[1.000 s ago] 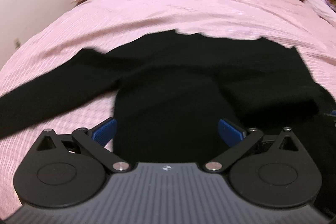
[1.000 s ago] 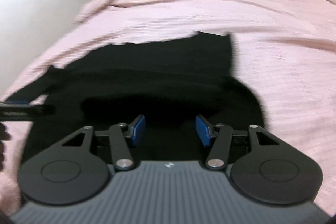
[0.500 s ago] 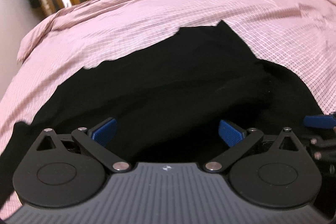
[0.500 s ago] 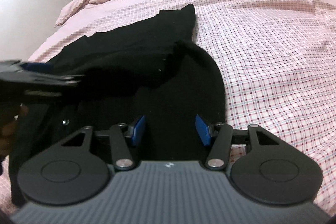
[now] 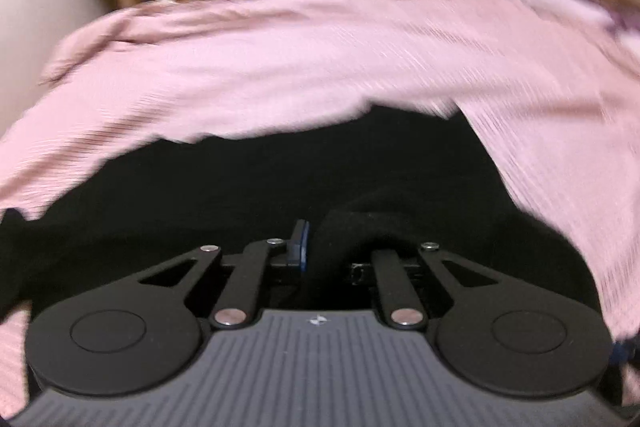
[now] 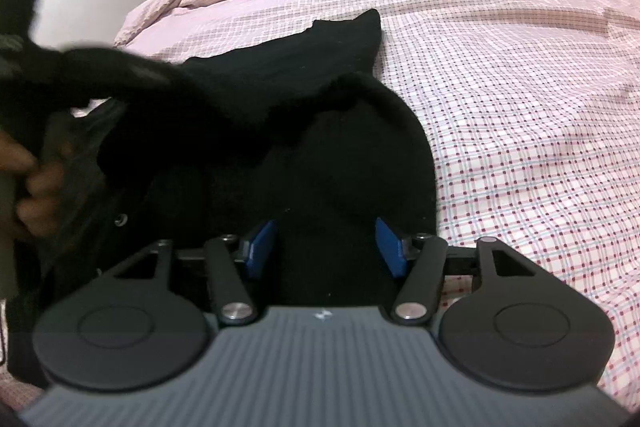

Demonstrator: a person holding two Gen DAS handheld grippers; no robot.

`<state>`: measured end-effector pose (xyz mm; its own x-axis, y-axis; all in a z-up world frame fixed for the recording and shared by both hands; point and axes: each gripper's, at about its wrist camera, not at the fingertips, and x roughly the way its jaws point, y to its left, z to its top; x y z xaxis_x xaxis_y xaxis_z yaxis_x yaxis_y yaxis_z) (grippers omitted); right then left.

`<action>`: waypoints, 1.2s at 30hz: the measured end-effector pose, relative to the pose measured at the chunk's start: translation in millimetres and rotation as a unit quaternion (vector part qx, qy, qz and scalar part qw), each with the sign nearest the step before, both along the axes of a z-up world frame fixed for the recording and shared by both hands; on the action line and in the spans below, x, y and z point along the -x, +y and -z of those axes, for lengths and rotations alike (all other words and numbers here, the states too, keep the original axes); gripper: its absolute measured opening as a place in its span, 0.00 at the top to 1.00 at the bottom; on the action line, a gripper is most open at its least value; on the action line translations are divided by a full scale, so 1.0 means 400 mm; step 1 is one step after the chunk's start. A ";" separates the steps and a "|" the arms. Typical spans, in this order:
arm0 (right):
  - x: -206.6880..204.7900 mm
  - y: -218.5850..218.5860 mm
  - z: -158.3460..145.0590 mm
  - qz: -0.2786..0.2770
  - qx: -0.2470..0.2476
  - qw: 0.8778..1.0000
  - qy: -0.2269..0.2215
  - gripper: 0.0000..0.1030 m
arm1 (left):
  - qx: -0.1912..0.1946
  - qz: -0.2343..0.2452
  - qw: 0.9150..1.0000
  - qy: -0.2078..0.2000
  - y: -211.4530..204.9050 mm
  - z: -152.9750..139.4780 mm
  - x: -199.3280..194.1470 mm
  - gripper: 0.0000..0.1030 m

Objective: Fold small clothes

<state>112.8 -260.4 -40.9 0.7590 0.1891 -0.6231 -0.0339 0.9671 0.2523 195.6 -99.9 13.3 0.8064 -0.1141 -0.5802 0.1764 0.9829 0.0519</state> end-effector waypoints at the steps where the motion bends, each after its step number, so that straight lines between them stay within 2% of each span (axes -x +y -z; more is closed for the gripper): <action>1: -0.001 -0.001 0.000 0.000 0.000 1.000 0.000 0.43 | 0.010 -0.021 1.000 -0.013 0.033 -0.016 0.002 0.88; 4: -0.002 0.001 0.002 0.003 -0.001 1.000 -0.001 0.43 | 0.021 -0.068 0.997 -0.021 0.116 -0.036 0.000 0.88; 9: -0.007 0.007 0.001 0.003 0.007 1.000 0.001 0.42 | 0.031 -0.132 0.991 -0.001 0.244 -0.016 0.000 0.85; 12: -0.011 0.010 0.000 0.004 0.009 1.000 0.004 0.42 | 0.043 -0.160 0.986 0.027 0.320 0.013 0.015 0.56; 13: -0.012 0.010 -0.001 0.004 0.010 1.000 0.005 0.42 | 0.047 -0.171 0.984 0.033 0.347 0.025 0.029 0.41; 14: -0.014 0.010 -0.001 0.005 0.010 1.000 0.005 0.42 | 0.052 -0.182 0.981 0.035 0.370 0.031 0.044 0.34; 19: -0.015 0.021 -0.004 0.007 0.016 1.000 0.008 0.42 | 0.046 -0.225 0.973 0.033 0.463 0.049 0.095 0.30; 24: -0.016 0.028 -0.004 0.009 0.020 1.000 0.009 0.42 | 0.053 -0.271 0.961 0.016 0.545 0.028 0.138 0.29; 26: -0.018 0.032 -0.008 0.012 0.021 1.000 0.013 0.41 | 0.063 -0.263 0.963 0.012 0.554 0.009 0.152 0.28; 29: -0.023 0.027 -0.025 0.021 0.006 0.999 0.023 0.41 | 0.054 -0.221 0.974 0.006 0.512 -0.018 0.159 0.23; 32: -0.021 0.010 -0.046 0.030 -0.023 0.999 0.021 0.41 | 0.029 -0.154 0.988 0.005 0.442 -0.035 0.147 0.13; 36: -0.013 0.003 -0.068 0.029 -0.021 0.999 0.003 0.41 | -0.008 -0.061 0.998 -0.007 0.326 -0.034 0.139 0.07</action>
<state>117.9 -259.4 -13.5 0.7652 0.1707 -0.6208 0.0244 0.9559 0.2928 140.2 30.3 26.9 0.8220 -0.0056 -0.5695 0.0552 0.9960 0.0699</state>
